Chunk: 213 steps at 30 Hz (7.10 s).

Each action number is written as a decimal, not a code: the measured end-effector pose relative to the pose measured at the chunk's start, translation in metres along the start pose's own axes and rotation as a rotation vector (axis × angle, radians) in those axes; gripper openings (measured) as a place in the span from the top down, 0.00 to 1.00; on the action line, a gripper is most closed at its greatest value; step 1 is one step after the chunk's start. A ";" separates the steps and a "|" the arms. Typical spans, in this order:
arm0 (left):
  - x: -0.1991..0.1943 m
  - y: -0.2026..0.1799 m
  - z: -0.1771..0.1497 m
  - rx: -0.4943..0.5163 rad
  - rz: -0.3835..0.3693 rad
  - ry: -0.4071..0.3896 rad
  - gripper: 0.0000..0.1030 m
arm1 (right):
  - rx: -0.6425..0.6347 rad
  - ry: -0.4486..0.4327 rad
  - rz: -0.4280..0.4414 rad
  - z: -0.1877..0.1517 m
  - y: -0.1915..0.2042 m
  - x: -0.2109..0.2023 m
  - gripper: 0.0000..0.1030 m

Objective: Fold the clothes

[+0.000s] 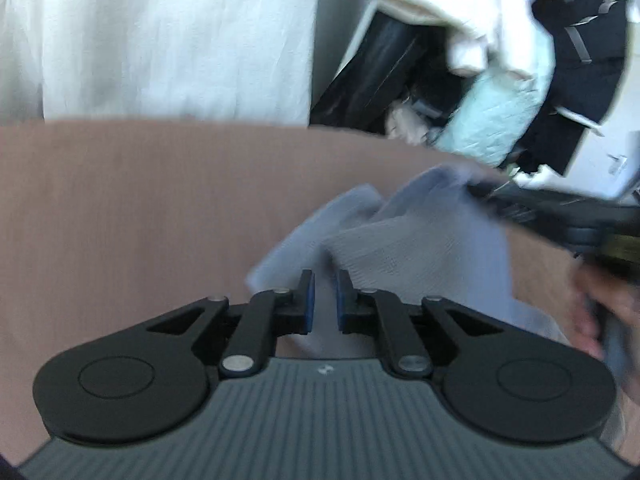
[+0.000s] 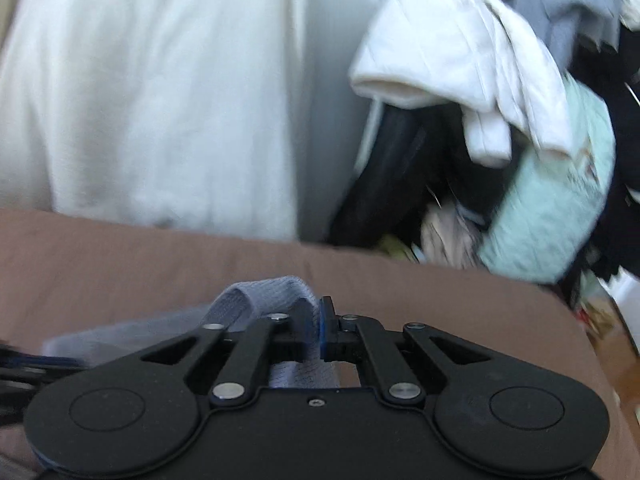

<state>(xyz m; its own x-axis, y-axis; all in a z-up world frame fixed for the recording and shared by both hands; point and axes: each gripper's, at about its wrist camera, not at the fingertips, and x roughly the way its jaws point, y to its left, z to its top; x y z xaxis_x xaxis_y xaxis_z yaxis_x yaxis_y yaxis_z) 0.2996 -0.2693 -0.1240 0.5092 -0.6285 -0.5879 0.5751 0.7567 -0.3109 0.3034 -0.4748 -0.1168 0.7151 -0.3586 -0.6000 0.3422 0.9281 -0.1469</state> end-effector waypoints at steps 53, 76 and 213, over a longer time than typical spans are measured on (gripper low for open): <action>-0.244 0.144 -0.119 0.060 0.544 0.161 0.63 | 0.122 0.208 0.144 -0.203 0.001 -0.167 0.39; -0.223 0.096 -0.173 -0.041 0.185 0.383 0.60 | 0.556 0.027 -0.048 -0.248 -0.117 -0.186 0.88; -0.050 -0.028 -0.070 -0.007 -0.305 0.173 0.65 | 0.358 0.500 -0.075 -0.168 -0.095 -0.183 0.37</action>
<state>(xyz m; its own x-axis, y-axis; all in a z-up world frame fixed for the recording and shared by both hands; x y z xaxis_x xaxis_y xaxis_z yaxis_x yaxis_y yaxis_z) 0.2131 -0.2462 -0.1382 0.1981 -0.7862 -0.5853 0.6794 0.5406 -0.4962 0.0371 -0.4805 -0.1252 0.3389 -0.2511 -0.9067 0.6255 0.7800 0.0178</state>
